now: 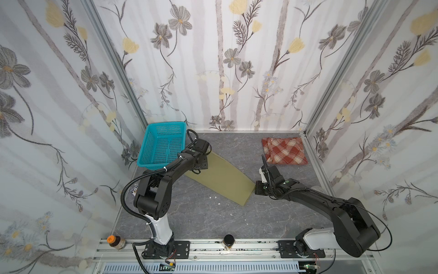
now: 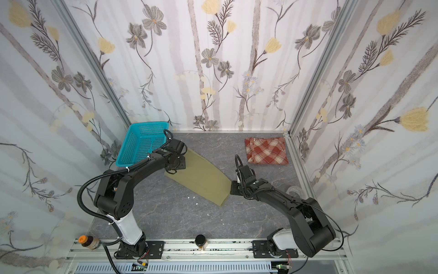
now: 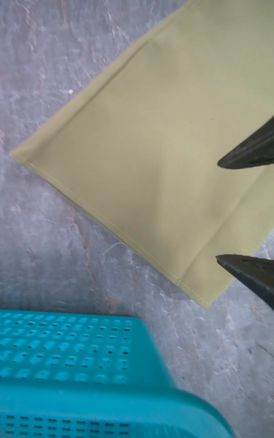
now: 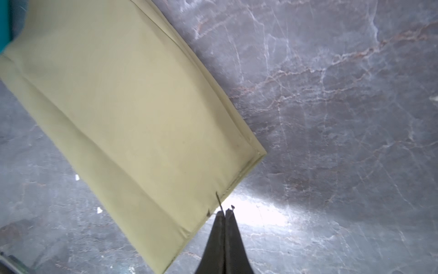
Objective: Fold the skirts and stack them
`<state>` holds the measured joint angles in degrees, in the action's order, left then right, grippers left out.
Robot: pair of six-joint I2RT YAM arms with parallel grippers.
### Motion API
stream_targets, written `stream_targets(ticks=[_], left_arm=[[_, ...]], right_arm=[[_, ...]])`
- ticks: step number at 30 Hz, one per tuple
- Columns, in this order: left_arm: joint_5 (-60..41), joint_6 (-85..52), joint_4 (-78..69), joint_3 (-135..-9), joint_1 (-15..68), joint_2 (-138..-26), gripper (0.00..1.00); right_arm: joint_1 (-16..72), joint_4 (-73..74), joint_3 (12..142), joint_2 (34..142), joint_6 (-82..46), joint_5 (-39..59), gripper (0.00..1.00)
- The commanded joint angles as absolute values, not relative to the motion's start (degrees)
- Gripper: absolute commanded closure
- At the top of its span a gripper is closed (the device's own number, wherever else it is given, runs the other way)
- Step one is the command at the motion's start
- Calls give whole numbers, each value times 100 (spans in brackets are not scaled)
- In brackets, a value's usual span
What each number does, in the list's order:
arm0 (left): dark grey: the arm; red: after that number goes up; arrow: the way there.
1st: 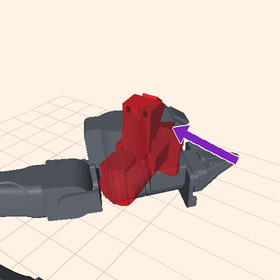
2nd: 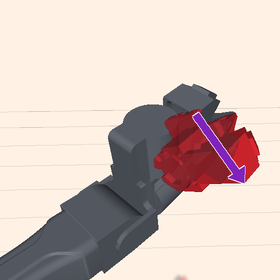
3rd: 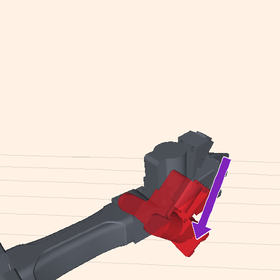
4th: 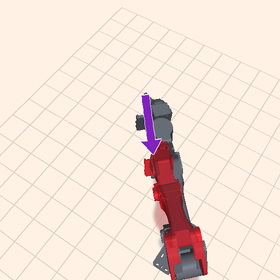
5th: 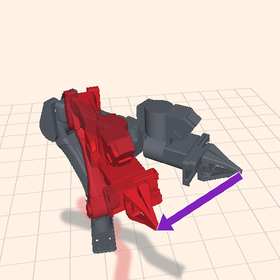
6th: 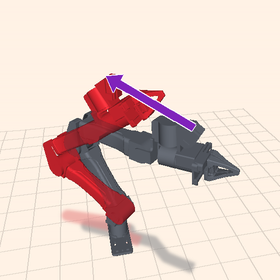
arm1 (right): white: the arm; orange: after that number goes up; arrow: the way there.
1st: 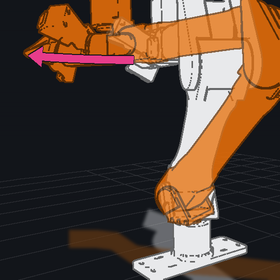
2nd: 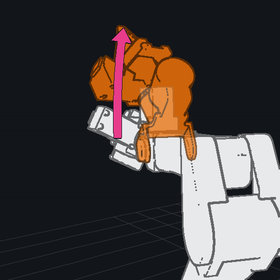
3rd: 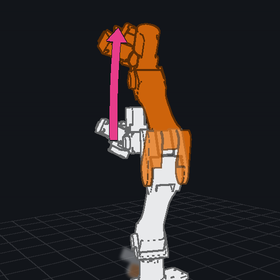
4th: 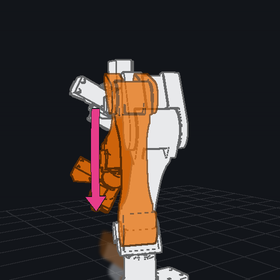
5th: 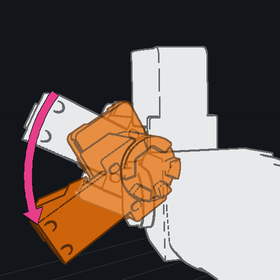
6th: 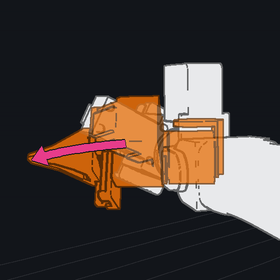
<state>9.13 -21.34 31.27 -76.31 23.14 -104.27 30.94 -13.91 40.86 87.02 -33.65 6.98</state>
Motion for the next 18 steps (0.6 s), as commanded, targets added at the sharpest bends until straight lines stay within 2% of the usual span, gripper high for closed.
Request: stream_targets(ticks=[1, 8, 18], left_arm=[[834, -1995, 3052, -7687, 2304, -10716, 48], [721, -2065, 2655, -7378, 2243, -10982, 51], [545, -2413, 2525, -6524, 2259, -10493, 52]], right_arm=[[3121, -1160, 4210, 8706, -3540, 792, 99], [3182, -433, 4271, 9401, -3779, 1013, 100], [3119, -328, 4516, 10246, -3712, 844, 100]])
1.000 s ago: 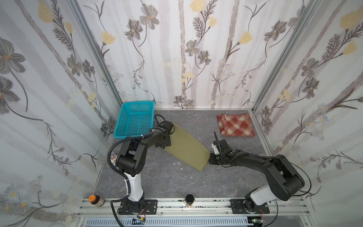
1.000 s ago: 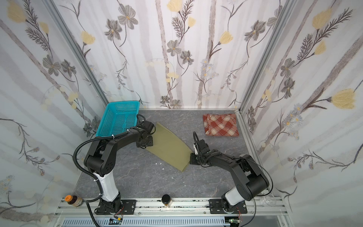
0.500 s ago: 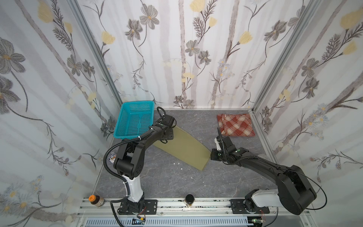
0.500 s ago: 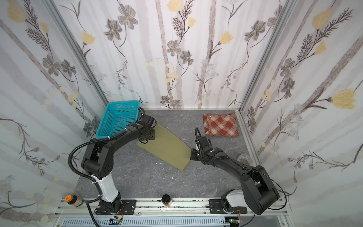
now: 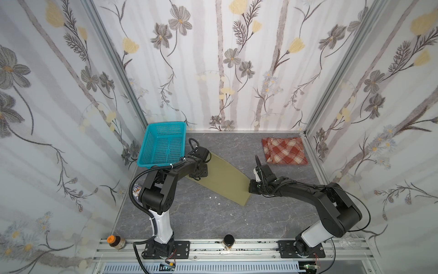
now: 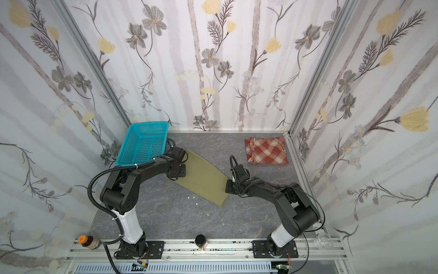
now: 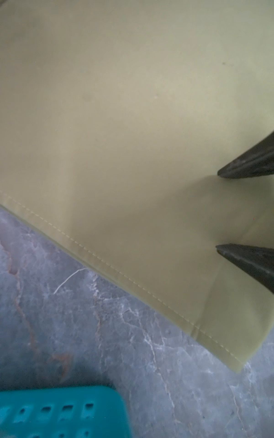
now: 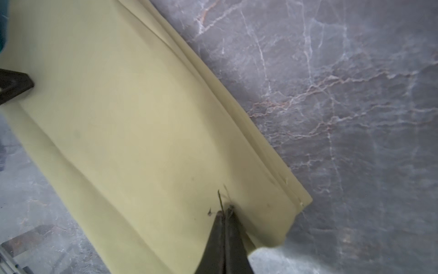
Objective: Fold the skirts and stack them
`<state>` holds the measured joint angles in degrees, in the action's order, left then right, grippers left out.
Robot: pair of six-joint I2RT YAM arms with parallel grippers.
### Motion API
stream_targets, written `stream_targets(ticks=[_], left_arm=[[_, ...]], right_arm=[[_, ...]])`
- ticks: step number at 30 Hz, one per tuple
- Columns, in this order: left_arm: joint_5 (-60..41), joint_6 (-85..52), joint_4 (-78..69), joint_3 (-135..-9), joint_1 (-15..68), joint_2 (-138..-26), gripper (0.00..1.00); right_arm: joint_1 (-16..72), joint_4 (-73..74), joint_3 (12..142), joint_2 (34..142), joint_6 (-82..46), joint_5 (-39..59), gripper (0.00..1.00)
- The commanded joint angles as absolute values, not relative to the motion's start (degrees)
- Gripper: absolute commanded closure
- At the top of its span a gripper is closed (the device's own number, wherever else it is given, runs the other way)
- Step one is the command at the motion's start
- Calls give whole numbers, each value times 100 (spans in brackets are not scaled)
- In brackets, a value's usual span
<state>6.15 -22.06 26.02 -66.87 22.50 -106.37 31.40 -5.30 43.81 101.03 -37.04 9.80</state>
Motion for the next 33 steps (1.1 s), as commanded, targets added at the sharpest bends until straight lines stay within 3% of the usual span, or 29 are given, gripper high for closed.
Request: stream_targets(ticks=[1, 12, 20, 33], left_arm=[[546, -2457, 2507, -6438, 2263, -10432, 52], [-16, -3256, 2273, -5541, 2921, -9653, 51], [-8, -3299, 2285, -5586, 2946, -9198, 49], [209, -3044, 2276, -5529, 2463, -9323, 49]], right_arm=[[3098, -347, 4549, 10311, -3692, 799, 100], [2683, -740, 5583, 11167, -2888, 169, 100], [2705, -1131, 5808, 10257, -2696, 413, 100], [3169, -487, 4554, 9429, -3613, 1126, 100]])
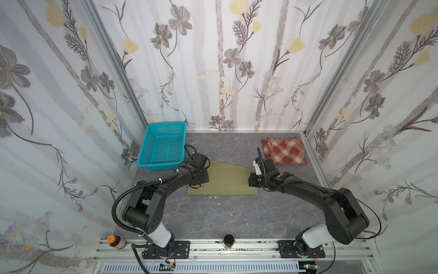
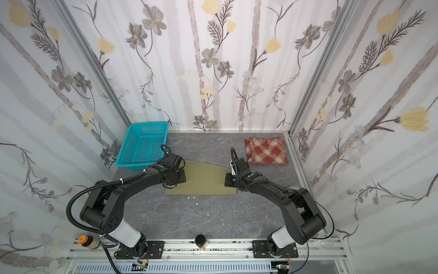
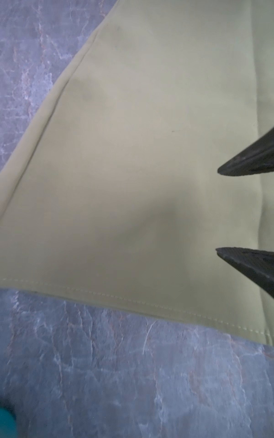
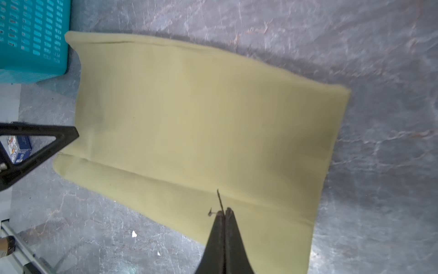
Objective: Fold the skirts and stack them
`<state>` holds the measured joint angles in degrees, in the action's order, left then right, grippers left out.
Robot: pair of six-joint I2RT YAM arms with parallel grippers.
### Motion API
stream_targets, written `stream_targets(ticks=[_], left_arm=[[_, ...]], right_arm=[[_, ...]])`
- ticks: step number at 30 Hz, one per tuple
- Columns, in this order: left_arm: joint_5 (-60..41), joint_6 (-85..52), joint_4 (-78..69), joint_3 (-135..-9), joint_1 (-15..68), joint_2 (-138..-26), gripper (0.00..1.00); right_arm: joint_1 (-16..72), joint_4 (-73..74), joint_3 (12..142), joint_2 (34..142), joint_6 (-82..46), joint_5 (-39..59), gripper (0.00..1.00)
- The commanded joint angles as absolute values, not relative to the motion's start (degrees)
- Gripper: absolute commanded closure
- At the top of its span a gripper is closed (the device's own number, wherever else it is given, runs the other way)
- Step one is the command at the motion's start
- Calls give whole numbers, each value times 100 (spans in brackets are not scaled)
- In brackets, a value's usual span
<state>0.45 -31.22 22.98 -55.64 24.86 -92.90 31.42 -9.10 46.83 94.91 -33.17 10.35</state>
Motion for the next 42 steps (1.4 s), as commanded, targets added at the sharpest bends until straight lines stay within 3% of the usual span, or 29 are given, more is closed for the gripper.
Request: stream_targets(ticks=[1, 26, 42], left_arm=[[234, -3042, 2269, -5512, 2454, -9326, 49], [194, -3284, 2048, -4564, 2417, -9189, 48], [-140, -3658, 2073, -3857, 2548, -7908, 46]], right_arm=[[3165, -446, 4494, 9414, -3649, 1135, 100], [3139, -325, 3586, 9554, -3639, 838, 100], [2981, -592, 3658, 9557, -3280, 869, 100]])
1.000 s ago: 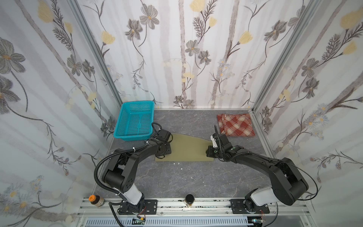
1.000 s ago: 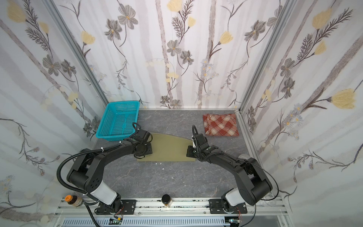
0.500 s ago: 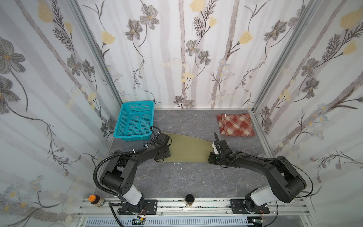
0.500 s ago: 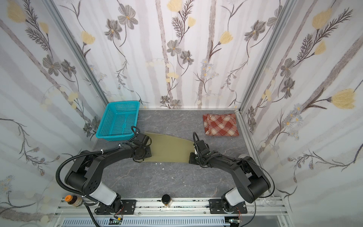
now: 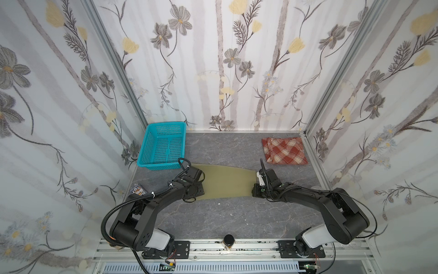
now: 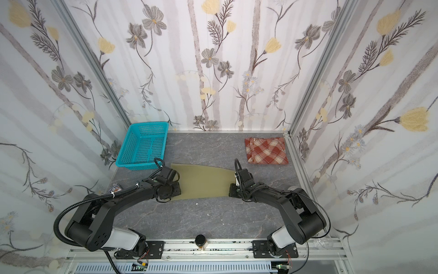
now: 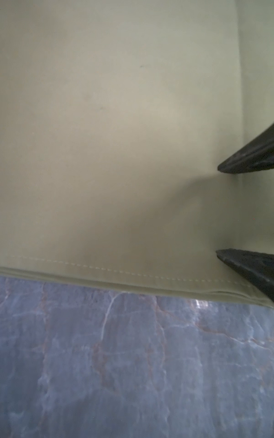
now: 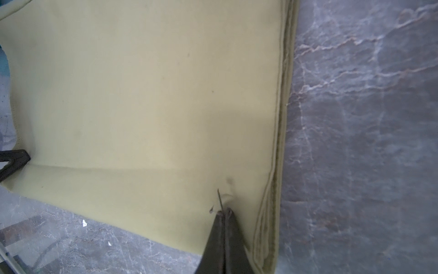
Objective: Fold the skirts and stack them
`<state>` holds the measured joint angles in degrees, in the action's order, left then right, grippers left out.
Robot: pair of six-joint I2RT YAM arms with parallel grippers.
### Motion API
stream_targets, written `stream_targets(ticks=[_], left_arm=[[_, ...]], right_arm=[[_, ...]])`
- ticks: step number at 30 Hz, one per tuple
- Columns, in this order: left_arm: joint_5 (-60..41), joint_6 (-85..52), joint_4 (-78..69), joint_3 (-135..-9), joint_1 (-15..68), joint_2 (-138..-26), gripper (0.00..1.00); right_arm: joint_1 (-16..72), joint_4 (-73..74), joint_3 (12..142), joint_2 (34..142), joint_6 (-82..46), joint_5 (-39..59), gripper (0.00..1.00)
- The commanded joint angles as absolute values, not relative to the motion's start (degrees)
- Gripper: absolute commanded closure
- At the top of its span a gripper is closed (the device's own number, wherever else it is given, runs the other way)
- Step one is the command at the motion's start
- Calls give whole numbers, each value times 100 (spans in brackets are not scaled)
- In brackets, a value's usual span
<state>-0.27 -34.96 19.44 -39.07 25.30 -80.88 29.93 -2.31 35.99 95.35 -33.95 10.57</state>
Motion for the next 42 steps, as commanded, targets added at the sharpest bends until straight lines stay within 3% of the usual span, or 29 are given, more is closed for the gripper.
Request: stream_targets(ticks=[1, 4, 8, 12, 27, 42], left_arm=[[-102, -3666, 2081, -3850, 2565, -7827, 46], [-42, -3612, 2092, -4039, 2588, -7690, 46], [-59, -3520, 2083, -4580, 2719, -7736, 46], [-171, -3233, 2059, -5270, 2881, -8124, 47], [-931, -3281, 1163, -6862, 3562, -10417, 53], [-1156, -3303, 934, -7374, 3909, -11464, 55]], right_arm=[[2967, -647, 3714, 9505, -3245, 907, 100], [2790, -686, 3826, 9188, -3186, 1416, 100], [2393, -921, 4031, 8785, -2885, 1645, 73], [1814, -815, 4073, 8926, -2526, 2175, 57], [1424, 26, 4158, 9940, -2393, 2751, 50], [1406, 156, 4113, 10255, -2382, 2916, 49]])
